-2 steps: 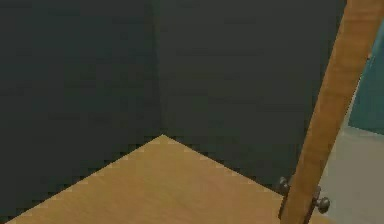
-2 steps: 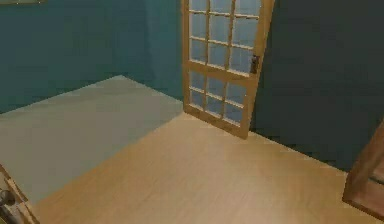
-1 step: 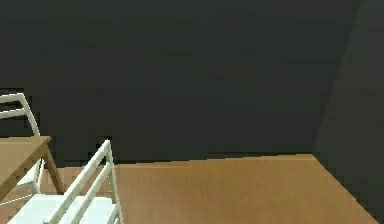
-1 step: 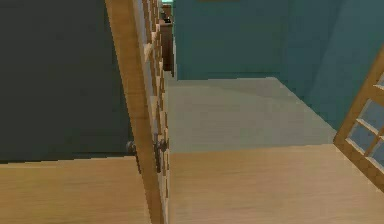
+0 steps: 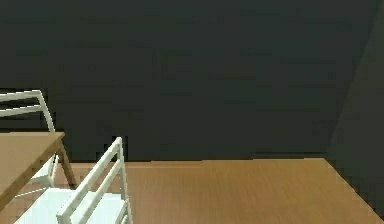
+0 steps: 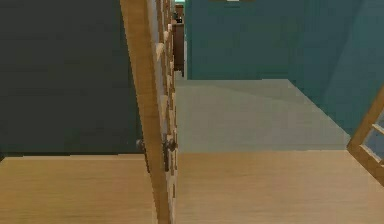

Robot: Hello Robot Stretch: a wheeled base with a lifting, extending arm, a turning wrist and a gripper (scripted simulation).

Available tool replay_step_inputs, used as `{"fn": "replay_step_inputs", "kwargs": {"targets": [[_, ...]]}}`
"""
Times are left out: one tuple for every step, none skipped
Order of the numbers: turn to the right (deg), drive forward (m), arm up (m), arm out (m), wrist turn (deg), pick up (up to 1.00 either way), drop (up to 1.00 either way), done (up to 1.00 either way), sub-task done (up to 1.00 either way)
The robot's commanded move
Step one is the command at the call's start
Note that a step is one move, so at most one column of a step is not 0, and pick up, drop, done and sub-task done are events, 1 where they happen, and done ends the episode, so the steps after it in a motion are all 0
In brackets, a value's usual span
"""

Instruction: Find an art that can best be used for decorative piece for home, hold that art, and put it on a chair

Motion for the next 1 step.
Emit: {"fn": "replay_step_inputs", "kwargs": {"targets": [[0.0,0.15,0.00,0.00,0.0,0.00,0.00,0.00,0.00]]}}
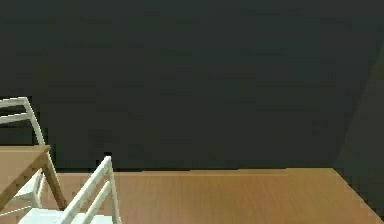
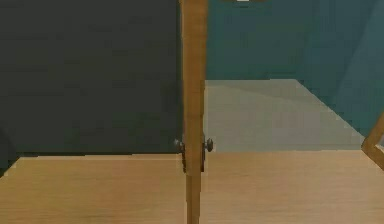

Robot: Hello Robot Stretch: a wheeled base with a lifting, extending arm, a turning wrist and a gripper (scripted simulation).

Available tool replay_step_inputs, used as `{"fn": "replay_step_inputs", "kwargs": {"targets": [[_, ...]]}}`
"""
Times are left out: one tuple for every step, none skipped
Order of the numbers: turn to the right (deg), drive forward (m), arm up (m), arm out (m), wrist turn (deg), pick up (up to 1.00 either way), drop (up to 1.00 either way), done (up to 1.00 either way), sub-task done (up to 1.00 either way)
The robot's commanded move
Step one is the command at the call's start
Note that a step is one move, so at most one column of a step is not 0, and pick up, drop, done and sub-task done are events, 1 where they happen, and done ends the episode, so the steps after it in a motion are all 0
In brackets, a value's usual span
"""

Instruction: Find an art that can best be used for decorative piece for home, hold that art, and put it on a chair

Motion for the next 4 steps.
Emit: {"fn": "replay_step_inputs", "kwargs": {"targets": [[0.0,0.95,0.00,0.00,0.0,0.00,0.00,0.00,0.00],[-45.0,0.00,0.00,0.00,0.0,0.00,0.00,0.00,0.00],[-18.0,0.00,0.00,0.00,0.0,0.00,0.00,0.00,0.00],[0.0,0.70,0.00,0.00,0.0,0.00,0.00,0.00,0.00]]}}
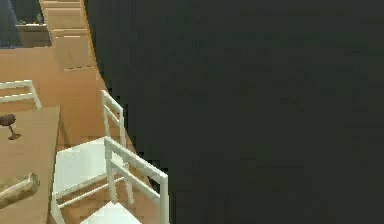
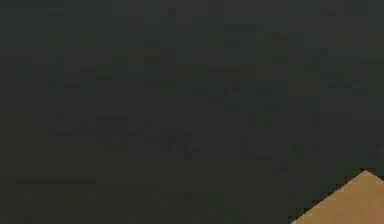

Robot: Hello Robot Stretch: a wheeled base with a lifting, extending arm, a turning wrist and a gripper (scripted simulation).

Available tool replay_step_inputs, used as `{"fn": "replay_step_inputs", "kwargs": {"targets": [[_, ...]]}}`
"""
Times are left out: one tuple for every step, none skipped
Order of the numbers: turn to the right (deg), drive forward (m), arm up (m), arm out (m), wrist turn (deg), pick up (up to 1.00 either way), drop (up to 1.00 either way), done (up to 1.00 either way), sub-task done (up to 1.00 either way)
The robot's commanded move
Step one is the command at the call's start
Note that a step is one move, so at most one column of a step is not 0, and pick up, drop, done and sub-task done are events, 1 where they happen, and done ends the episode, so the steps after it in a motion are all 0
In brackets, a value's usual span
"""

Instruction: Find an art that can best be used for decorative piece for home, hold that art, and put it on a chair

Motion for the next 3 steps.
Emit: {"fn": "replay_step_inputs", "kwargs": {"targets": [[-45.0,0.00,0.00,0.00,0.0,0.00,0.00,0.00,0.00],[-45.0,0.00,0.00,0.00,0.0,0.00,0.00,0.00,0.00],[-45.0,0.00,0.00,0.00,0.0,0.00,0.00,0.00,0.00]]}}
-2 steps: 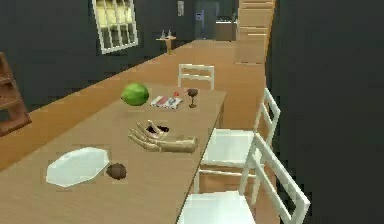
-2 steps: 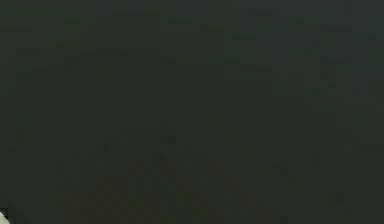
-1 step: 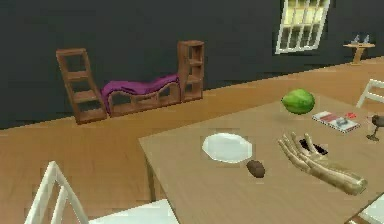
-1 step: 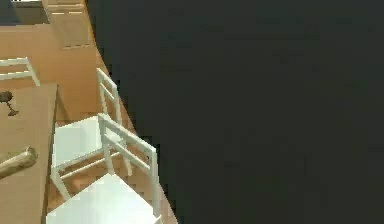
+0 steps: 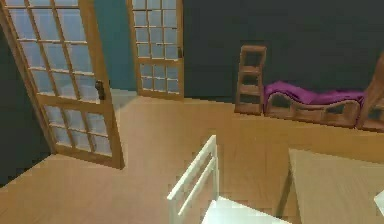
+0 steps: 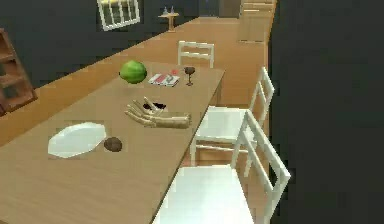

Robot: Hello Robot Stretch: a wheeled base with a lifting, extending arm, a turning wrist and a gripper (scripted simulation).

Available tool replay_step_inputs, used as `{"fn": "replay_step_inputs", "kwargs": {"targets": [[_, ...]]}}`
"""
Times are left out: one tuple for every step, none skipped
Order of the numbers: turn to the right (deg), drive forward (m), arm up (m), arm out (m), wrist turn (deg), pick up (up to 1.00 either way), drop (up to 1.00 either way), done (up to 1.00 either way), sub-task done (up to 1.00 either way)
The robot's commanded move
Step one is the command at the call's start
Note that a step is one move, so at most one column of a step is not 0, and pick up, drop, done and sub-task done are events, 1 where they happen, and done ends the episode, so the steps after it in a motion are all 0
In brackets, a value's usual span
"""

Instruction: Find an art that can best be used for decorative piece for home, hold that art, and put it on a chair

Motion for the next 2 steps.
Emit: {"fn": "replay_step_inputs", "kwargs": {"targets": [[45.0,0.00,0.00,0.00,0.0,0.00,0.00,0.00,0.00],[45.0,0.00,0.00,0.00,0.0,0.00,0.00,0.00,0.00]]}}
